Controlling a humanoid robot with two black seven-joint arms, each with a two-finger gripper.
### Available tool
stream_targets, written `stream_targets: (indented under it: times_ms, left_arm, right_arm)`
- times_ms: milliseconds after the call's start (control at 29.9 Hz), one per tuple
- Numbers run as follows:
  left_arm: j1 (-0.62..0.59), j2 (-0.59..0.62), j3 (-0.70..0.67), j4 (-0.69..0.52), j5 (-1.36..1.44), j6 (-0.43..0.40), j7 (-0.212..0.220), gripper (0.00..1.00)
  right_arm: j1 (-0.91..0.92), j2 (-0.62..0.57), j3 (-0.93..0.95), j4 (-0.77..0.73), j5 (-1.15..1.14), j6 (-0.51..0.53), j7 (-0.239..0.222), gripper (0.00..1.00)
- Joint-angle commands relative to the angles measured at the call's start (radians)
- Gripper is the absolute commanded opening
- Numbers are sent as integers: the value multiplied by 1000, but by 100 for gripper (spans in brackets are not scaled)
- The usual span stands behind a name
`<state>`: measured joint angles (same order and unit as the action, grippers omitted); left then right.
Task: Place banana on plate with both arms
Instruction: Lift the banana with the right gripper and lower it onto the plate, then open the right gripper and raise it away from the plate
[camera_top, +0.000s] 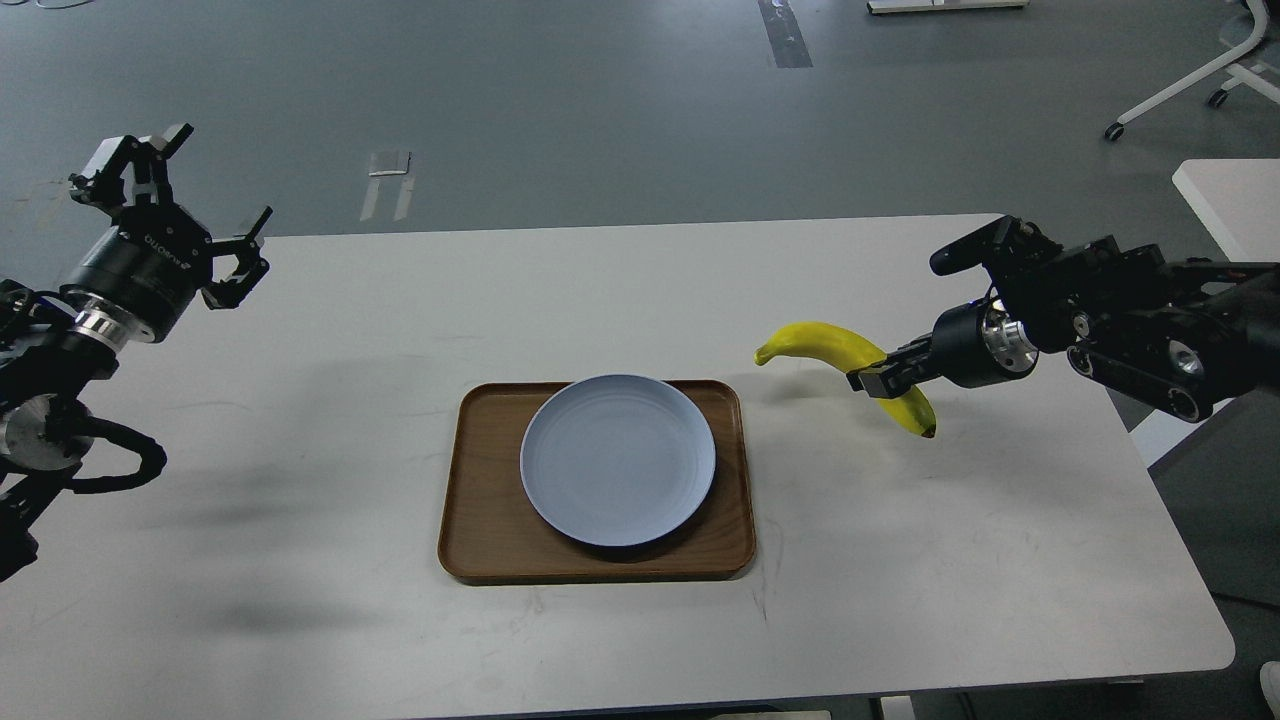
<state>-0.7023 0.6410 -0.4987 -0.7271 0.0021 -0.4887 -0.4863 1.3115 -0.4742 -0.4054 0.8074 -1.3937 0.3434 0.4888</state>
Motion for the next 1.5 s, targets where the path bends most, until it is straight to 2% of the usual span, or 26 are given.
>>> stream_targets:
  times_ms: [0, 401, 702, 802, 869, 903, 970, 1003, 1070, 1103, 1304, 1471]
  left_arm:
    - [-2, 0, -1, 0, -1, 0, 0, 99]
    - [-6, 2, -1, -6, -1, 0, 0, 99]
    - [-6, 9, -1, -6, -1, 0, 0, 99]
    - [-8, 8, 0, -6, 1, 0, 2, 99]
    - [-9, 8, 0, -6, 1, 0, 2, 99]
    - [-9, 8, 0, -6, 1, 0, 2, 99]
    - [-12, 8, 0, -5, 1, 0, 2, 99]
    - [-13, 8, 0, -6, 1, 0, 2, 99]
    - [-13, 6, 0, -6, 1, 0, 0, 99]
    - [-13, 6, 0, -6, -1, 0, 0, 99]
    - [-11, 11, 0, -5, -1, 0, 0, 99]
    - [-11, 16, 0, -6, 1, 0, -2, 99]
  right_arm:
    - [75, 72, -6, 24, 18, 9, 0, 0]
    - [104, 356, -108, 4, 85, 43, 0, 0]
    - [91, 450, -128, -28, 159, 43, 0, 0]
    - [74, 457, -128, -43, 163, 43, 0, 19]
    - [65, 459, -127, -53, 163, 43, 0, 40]
    - [65, 459, -127, -53, 163, 43, 0, 40]
    - [61, 459, -122, -53, 165, 40, 0, 69]
    - [61, 457, -121, -53, 165, 40, 0, 74]
    - [61, 451, -109, -54, 174, 39, 0, 92]
    - [61, 450, -108, -54, 189, 39, 0, 95]
    - [77, 361, -67, -59, 338, 32, 0, 98]
    - [39, 188, 144, -59, 456, 31, 0, 100]
